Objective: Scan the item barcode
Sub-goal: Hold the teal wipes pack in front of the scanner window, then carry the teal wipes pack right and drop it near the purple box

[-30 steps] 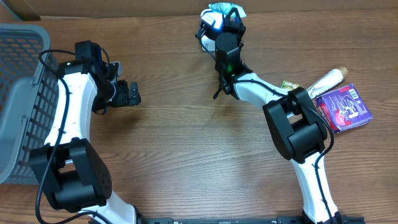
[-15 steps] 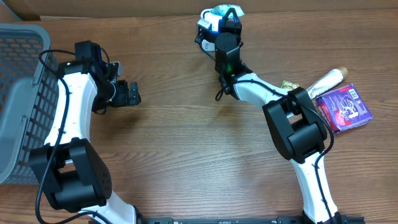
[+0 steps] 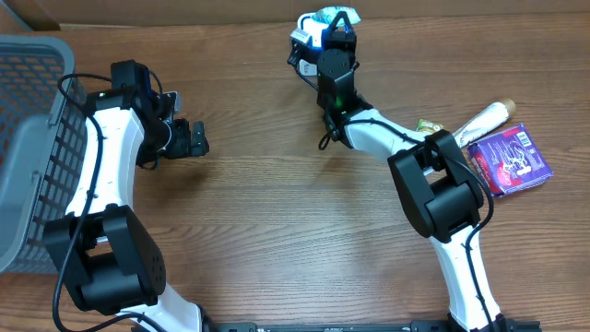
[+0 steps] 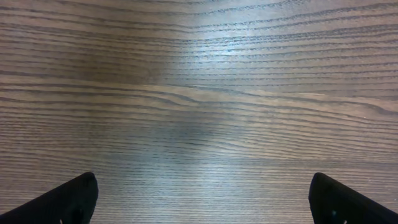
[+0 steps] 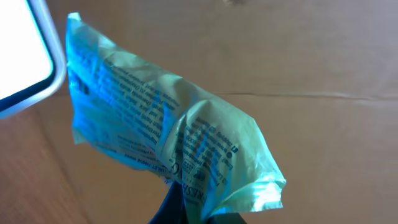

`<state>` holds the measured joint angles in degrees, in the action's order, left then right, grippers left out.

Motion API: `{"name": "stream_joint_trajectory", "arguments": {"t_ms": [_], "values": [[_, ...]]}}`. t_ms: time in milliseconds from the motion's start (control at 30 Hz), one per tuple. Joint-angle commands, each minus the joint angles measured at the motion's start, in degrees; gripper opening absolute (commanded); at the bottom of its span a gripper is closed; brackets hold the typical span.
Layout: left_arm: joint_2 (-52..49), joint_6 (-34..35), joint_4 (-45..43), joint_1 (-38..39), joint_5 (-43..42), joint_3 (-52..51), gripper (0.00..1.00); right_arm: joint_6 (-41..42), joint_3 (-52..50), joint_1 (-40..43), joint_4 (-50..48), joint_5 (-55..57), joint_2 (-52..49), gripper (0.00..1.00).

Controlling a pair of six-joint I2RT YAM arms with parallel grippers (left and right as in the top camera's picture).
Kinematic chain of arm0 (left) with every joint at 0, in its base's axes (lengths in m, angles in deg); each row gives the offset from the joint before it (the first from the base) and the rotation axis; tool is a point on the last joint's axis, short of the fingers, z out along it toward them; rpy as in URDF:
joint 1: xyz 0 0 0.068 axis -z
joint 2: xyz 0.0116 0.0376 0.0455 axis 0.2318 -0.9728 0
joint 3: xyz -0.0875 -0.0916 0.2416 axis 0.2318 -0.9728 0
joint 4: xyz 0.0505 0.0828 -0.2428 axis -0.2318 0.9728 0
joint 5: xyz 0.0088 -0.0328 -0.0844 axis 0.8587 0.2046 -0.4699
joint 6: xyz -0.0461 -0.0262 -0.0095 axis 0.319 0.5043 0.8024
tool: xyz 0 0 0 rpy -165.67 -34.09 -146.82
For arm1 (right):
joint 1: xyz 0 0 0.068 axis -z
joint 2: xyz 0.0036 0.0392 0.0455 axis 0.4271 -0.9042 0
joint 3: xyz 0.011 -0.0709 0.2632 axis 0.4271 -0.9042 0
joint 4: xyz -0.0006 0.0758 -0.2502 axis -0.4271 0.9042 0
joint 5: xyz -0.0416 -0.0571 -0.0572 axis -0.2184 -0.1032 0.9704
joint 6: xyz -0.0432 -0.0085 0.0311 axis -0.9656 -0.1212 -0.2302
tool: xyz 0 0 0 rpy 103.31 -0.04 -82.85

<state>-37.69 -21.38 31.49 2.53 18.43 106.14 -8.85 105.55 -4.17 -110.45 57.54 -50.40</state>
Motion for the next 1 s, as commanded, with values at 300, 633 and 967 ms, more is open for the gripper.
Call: {"name": "stream_joint_trajectory", "arguments": {"t_ms": [300,633,967], "values": [[1.1,-1.1,-0.1,0.4,0.0,-0.2,1.00,3.7,0.5,-3.7,2.8,4.6,7.0,0.04],[1.1,-1.1,-0.1,0.4,0.0,-0.2,1.00,43.5,0.5,-7.8,44.5,4.9,27.5,0.04],[1.1,-1.1,-0.1,0.4,0.0,-0.2,1.00,96.3,0.5,1.1,90.6,-33.7,39.3,0.04]]}}
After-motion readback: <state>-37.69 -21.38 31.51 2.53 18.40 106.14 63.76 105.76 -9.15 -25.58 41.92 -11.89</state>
